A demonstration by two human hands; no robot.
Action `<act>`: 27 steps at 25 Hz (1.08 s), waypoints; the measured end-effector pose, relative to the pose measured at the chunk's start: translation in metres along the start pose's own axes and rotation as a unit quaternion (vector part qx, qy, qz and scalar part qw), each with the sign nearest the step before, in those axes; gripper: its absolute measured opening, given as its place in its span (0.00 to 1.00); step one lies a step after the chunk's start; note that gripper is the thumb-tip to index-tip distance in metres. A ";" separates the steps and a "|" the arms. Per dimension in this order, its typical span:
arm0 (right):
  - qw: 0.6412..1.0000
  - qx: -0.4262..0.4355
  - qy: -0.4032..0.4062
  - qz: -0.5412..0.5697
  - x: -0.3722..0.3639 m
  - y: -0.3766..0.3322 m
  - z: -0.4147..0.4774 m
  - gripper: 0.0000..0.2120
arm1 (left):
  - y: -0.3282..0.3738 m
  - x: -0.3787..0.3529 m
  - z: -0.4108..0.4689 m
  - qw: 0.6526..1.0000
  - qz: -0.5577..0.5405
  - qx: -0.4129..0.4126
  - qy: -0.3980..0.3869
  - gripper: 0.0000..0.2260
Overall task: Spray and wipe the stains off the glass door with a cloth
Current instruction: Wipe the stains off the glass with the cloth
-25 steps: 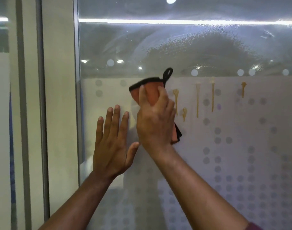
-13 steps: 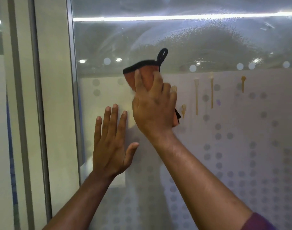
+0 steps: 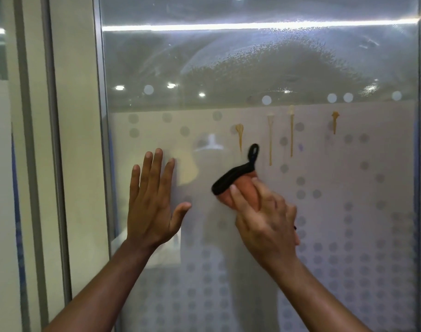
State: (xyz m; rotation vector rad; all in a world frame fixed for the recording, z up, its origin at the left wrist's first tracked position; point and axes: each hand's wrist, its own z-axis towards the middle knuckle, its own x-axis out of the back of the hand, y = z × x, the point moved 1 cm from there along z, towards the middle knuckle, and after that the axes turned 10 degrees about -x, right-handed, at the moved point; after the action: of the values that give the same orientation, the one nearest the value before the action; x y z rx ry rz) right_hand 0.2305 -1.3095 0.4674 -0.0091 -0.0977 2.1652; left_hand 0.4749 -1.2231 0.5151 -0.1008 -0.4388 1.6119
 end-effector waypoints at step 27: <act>0.996 -0.022 0.062 0.055 0.038 0.156 0.263 0.26 | 0.019 -0.015 0.028 0.999 0.033 -0.011 0.024 0.41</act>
State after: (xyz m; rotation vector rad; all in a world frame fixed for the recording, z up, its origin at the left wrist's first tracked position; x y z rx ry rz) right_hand 0.0692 -1.3829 0.7187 -0.1767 -0.0748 2.2665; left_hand 0.4492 -1.2443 0.5317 -0.1706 -0.4199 1.6666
